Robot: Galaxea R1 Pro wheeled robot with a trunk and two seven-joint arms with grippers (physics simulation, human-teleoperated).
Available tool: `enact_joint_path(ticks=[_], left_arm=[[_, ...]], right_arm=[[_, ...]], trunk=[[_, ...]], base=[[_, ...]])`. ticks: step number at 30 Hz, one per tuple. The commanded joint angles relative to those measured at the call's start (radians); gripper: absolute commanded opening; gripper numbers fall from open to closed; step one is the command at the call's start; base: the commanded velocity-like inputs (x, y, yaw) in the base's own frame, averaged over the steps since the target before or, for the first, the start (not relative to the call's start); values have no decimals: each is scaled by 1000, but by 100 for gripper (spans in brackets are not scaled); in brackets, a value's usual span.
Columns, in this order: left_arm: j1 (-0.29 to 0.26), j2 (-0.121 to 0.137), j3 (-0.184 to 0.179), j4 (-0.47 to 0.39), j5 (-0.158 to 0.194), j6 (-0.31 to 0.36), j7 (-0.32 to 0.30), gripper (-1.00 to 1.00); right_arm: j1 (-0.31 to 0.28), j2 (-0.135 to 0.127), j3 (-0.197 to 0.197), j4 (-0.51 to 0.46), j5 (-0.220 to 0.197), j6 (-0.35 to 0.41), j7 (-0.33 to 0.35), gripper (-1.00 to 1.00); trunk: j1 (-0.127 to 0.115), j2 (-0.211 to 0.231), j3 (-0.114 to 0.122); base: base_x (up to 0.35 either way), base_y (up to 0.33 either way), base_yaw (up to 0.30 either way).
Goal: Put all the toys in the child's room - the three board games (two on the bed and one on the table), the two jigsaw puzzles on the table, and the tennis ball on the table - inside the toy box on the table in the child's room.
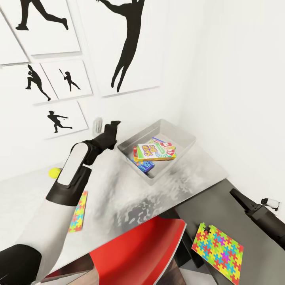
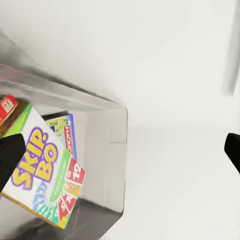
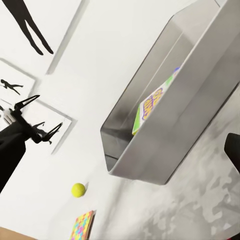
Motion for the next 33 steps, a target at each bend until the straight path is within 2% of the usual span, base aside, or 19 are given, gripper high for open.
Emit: enact_joint_path(ticks=[1,6,9,10,11,12,13,14,15,16,18,19,20,22,23,25,27,28,33], left_arm=[[0,3,30,-2,2,39,6,100],[1,10,129,-3,2,180,5,100],[1,22,246,-2,13,334,1,100],[1,27,269,-2,21,366,1,100],[1,38,319,-1,48,434,0,100],[1,45,344,0,66,469,0,100],[2,66,391,2,112,537,-1,100],[1,80,411,4,139,569,-1,100],[2,114,439,7,200,630,-1,100],[2,133,448,8,232,659,0,100],[15,211,456,11,360,768,2,100],[24,232,454,11,389,792,1,100],[52,272,445,12,445,833,0,100],[87,309,431,12,493,860,-1,100],[123,343,417,12,530,880,-2,100],[172,383,402,12,564,901,-4,100],[205,404,397,12,577,915,-5,100],[239,423,394,11,586,927,-8,100],[344,453,404,8,600,944,-39,100]], right_arm=[[-1,0,-1,0,-2,6,1,100],[-1,0,0,0,-2,5,1,100],[-1,0,0,0,-1,5,1,100],[-1,0,0,0,-1,5,1,100],[-1,0,0,0,-1,5,1,100],[-1,0,0,0,-1,5,1,100],[-1,0,0,0,-1,5,1,100],[-1,0,0,0,-1,5,1,100],[-1,0,0,0,-1,5,1,100],[-1,0,0,0,0,5,1,100],[-1,0,0,-1,0,5,1,100],[-1,0,0,-1,0,5,1,100],[-1,0,0,-1,0,5,1,100],[-1,1,0,-1,0,5,1,100],[-1,1,0,-1,0,5,1,100],[-1,1,1,-2,0,5,1,100],[-1,1,1,-2,0,5,1,100],[-1,2,2,-2,0,5,2,100],[-1,1,3,-2,0,5,1,100]], trunk=[[1,-2,-2],[1,-2,-2],[1,-2,-2],[1,-2,-2],[1,-2,-2],[1,-2,-2],[1,-2,-2],[1,-2,-2],[1,-2,-2],[1,-2,-2],[1,-2,-2],[1,-2,-2],[1,-2,-2],[1,-2,-2],[1,-2,-2],[1,-2,-2],[1,-2,-2],[1,-2,-2],[1,-2,-2]], base=[[0,0,0],[0,0,0],[0,0,0],[0,0,0],[0,0,0],[0,0,0],[0,0,0],[0,0,0],[0,0,0],[0,0,0],[0,0,0],[0,0,0],[0,0,0],[0,0,0],[0,0,0],[0,0,0],[0,0,0],[0,0,0],[0,0,0]])
